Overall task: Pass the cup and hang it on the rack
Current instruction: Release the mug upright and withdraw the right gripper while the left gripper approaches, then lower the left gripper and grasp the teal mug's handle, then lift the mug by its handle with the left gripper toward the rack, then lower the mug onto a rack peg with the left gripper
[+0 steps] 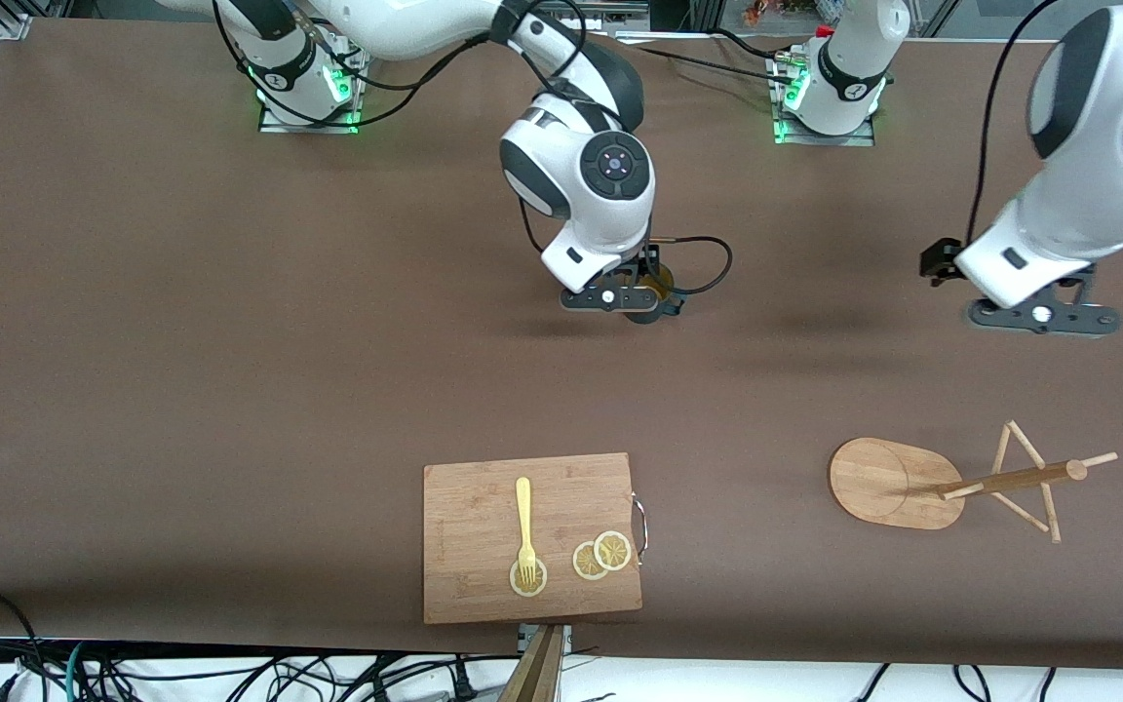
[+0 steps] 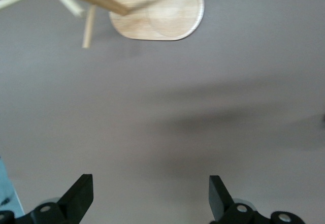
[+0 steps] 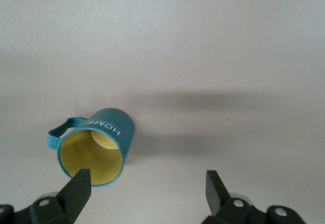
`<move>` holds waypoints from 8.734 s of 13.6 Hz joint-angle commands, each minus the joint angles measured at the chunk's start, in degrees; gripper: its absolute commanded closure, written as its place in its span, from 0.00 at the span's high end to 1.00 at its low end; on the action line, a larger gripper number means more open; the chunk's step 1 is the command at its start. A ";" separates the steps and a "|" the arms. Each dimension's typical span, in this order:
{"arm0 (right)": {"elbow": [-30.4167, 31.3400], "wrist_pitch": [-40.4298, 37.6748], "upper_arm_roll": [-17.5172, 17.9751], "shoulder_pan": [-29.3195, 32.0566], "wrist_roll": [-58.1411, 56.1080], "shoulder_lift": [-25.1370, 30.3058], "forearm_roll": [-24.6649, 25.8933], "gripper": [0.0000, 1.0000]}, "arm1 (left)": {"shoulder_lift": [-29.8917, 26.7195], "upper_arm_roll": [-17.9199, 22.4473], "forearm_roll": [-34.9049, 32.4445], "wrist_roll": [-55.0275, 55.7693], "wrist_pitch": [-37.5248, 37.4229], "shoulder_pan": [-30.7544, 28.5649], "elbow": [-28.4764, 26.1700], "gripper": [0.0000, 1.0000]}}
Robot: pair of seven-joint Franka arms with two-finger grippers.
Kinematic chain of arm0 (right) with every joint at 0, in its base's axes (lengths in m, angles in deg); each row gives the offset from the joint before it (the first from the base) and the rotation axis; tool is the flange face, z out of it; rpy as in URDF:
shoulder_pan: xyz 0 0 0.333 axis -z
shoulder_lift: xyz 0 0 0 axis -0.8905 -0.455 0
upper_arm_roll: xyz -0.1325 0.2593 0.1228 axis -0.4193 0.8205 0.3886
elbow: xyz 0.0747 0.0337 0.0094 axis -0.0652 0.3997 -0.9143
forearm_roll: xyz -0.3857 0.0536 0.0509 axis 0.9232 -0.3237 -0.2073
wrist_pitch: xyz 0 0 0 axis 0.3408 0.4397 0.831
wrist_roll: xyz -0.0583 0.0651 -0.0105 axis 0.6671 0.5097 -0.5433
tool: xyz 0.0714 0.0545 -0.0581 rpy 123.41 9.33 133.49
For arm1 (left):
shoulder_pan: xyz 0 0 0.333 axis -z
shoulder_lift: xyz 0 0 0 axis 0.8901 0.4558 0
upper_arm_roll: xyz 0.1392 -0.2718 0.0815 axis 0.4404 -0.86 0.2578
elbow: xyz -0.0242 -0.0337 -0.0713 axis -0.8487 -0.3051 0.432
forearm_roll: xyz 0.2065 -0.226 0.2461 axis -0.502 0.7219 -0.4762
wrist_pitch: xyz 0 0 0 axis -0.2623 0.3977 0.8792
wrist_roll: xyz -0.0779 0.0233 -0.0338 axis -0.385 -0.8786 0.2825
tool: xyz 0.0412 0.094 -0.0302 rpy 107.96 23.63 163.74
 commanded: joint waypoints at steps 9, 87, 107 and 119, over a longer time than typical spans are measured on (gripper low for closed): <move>0.56 -18.37 -0.16 24.17 -35.23 13.78 0.80 1.00 | -9.86 -2.67 19.12 -26.63 28.46 -10.86 -32.12 1.00; 22.44 -18.81 -9.12 46.00 -51.76 38.92 2.65 1.00 | 14.12 -19.98 90.00 -50.52 13.63 -56.23 -25.12 0.00; 22.44 -18.72 -9.04 45.91 -51.76 38.92 2.74 1.00 | 26.59 -18.66 84.04 -26.86 14.33 -54.74 -7.28 0.00; 22.44 -18.81 -9.12 45.91 -51.85 38.92 2.74 1.00 | 32.32 -18.75 81.92 -18.51 14.25 -54.64 -2.00 0.12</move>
